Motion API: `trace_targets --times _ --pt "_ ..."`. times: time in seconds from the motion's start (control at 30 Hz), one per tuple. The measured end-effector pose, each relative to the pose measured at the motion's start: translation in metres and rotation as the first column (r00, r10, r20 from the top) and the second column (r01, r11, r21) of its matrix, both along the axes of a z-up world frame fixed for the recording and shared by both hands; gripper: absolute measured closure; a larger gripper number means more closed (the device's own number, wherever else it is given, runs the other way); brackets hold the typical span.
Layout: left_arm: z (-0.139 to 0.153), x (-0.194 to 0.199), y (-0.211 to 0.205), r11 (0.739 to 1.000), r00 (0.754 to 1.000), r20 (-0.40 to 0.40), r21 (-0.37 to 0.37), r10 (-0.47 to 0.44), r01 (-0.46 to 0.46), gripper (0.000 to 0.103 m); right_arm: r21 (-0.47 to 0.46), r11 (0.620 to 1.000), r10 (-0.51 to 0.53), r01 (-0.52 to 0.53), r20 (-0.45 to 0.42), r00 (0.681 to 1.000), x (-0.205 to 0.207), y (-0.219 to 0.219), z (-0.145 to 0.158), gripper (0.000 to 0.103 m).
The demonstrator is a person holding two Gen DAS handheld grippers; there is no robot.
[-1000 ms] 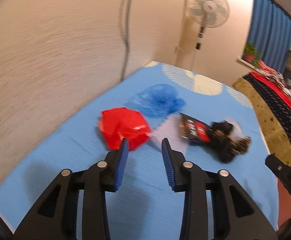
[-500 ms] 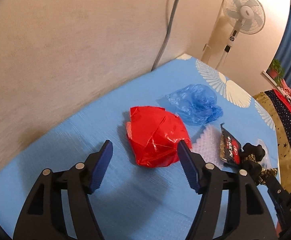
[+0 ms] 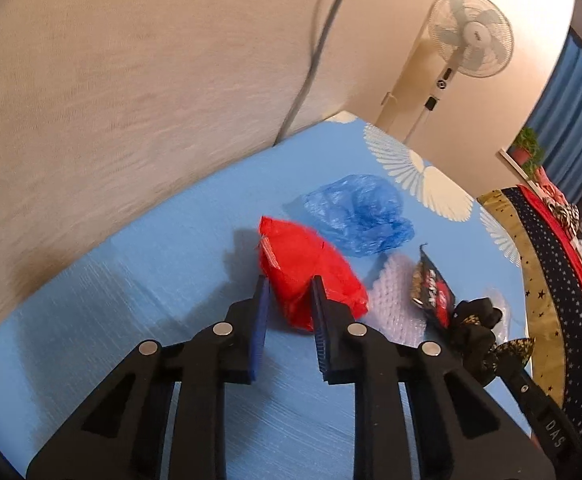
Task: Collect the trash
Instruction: 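Grasp the red plastic bag with the left gripper while the right gripper grasps the black wrapper, then carry the red bag and black wrapper over the pink wastebasket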
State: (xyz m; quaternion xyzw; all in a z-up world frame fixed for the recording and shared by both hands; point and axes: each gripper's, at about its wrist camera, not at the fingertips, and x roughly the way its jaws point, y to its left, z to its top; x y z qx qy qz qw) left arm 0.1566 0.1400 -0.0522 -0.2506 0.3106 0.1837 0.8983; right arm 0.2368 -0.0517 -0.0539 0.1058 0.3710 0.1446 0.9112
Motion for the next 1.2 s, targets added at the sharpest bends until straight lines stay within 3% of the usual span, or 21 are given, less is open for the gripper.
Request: trace_targets --times 0.3,0.6,1.2 --pt "0.03 -0.017 -0.019 0.994 0.996 0.059 0.094 -0.06 0.055 0.084 -0.03 1.0 -0.005 0.007 0.058 0.998 -0.026 -0.011 0.03 0.101" --pt "0.043 -0.039 -0.037 0.988 0.989 0.09 0.106 -0.121 0.111 0.084 -0.083 0.996 -0.018 0.028 0.118 0.993 -0.062 -0.033 0.059 0.101" --pt "0.068 -0.069 -0.093 0.942 0.944 0.122 0.186 -0.306 0.281 0.084 -0.115 0.983 -0.118 0.14 0.182 0.976 -0.119 -0.09 0.091 0.101"
